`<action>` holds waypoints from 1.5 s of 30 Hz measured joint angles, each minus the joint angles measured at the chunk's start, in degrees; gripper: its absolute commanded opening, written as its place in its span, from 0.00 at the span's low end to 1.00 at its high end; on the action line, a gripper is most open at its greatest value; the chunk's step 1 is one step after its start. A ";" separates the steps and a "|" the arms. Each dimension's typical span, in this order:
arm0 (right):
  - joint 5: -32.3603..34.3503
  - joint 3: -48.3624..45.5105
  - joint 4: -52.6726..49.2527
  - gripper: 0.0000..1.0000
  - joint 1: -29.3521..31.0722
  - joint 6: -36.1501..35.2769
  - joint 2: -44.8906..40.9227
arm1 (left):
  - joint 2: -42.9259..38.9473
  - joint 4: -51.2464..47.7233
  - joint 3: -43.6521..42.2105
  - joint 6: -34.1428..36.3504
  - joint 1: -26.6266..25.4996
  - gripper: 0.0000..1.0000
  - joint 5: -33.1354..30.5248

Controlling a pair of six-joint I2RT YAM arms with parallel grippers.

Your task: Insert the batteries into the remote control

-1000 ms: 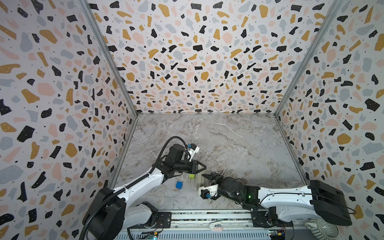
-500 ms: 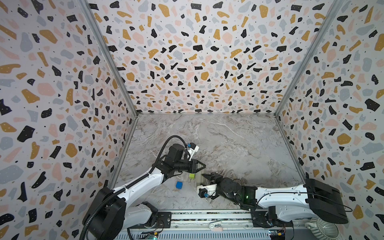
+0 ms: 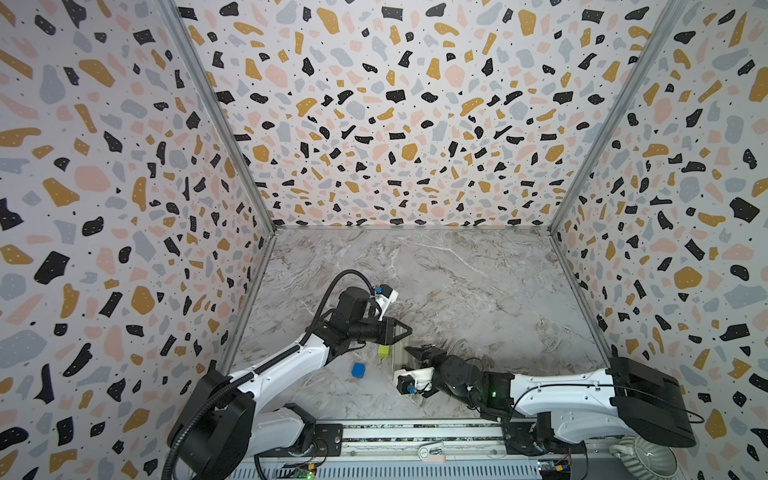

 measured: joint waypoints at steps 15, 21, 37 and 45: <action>4.68 -0.31 2.56 0.54 -1.36 0.00 -2.58 | 0.96 -4.07 0.85 1.03 -0.28 0.00 0.26; 4.26 -0.35 2.91 0.58 -1.38 -0.02 -2.78 | 1.05 -4.59 0.85 1.09 -0.28 0.00 0.26; -3.72 -1.25 1.11 0.84 -0.72 0.85 -3.13 | 1.03 -4.52 0.83 1.29 -0.28 0.00 4.20; -4.57 -1.25 1.16 0.91 -0.66 0.83 -2.95 | 0.92 -4.15 0.72 1.29 -0.28 0.00 4.63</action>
